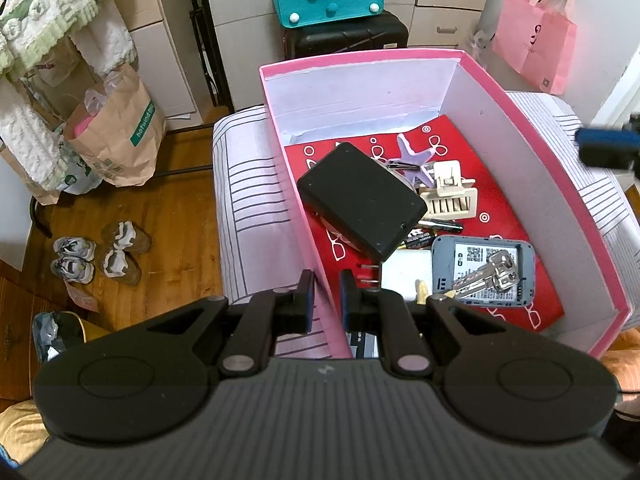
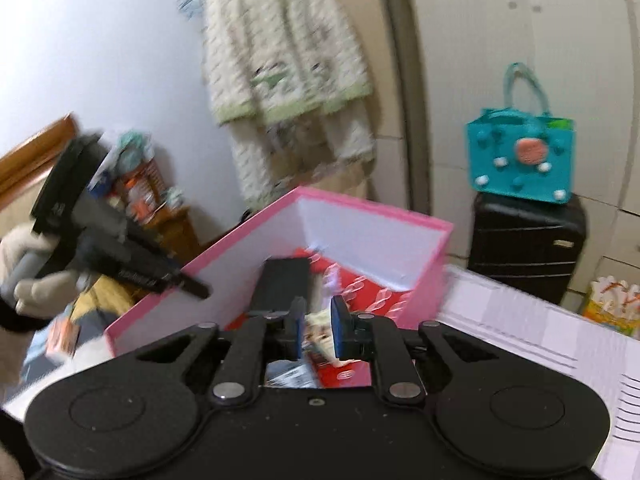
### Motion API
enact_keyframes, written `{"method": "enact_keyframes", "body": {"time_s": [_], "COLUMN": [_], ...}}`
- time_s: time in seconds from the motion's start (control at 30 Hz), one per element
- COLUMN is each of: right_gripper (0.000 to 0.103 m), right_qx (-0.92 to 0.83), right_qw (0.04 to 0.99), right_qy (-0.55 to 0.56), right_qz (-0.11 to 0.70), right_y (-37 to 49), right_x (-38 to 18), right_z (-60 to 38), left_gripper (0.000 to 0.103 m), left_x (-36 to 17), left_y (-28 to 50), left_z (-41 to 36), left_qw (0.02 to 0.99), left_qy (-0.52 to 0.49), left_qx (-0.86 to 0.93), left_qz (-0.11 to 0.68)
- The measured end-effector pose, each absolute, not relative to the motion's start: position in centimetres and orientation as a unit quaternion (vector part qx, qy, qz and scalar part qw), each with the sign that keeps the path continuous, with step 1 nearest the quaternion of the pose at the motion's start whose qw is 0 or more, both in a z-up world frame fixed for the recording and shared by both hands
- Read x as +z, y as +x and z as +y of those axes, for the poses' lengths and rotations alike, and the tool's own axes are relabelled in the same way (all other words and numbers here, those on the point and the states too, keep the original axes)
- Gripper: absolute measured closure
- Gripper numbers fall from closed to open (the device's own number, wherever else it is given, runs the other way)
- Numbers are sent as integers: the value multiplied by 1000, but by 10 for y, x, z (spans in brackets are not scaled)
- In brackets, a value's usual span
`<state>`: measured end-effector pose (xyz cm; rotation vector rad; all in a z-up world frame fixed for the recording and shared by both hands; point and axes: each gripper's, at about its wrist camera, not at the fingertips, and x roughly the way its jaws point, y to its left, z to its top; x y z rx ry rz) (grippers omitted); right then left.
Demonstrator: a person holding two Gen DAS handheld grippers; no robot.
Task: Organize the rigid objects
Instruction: 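Carry the AA battery into the pink box and release it, then grasp the black phone battery with the right gripper and lift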
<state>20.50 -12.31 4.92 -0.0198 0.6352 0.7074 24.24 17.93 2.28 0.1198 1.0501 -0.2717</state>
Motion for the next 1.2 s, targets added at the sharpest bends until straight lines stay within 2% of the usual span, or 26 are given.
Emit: {"method": "enact_keyframes", "body": {"time_s": [0.33, 0.5, 0.7, 0.83, 0.93, 1.0, 1.07, 1.1, 1.17, 1.2], "right_gripper": [74, 51, 34, 33, 28, 26, 11, 9, 7, 11], "right_qx": [225, 232, 265, 292, 324, 340, 355, 361, 358, 350], "right_qw": [923, 928, 900, 870, 855, 847, 844, 844, 853, 858], "right_qy": [11, -10, -55, -164, -213, -222, -222, -220, -205, -184], "right_qz": [313, 292, 342, 363, 344, 341, 336, 330, 320, 328], "right_y": [245, 252, 273, 285, 292, 302, 311, 316, 326, 331], "right_x": [18, -2, -35, -59, -64, -64, -67, -69, -74, -75], "right_z": [-181, -179, -165, -148, -143, -141, -138, -137, -136, -137], "left_gripper": [91, 91, 91, 91, 91, 91, 91, 91, 91, 91], "left_x": [23, 24, 24, 24, 24, 24, 24, 24, 24, 24], "left_y": [240, 241, 241, 241, 242, 242, 242, 242, 242, 242], "left_z": [181, 182, 183, 182, 182, 183, 182, 182, 180, 179], "left_qw": [858, 858, 857, 857, 857, 857, 856, 856, 856, 856], "left_qy": [55, 52, 50, 53, 52, 52, 50, 50, 52, 51], "left_qx": [-130, -130, -128, -130, -131, -130, -128, -127, -126, -124], "left_qz": [494, 494, 496, 495, 495, 496, 498, 498, 498, 499]}}
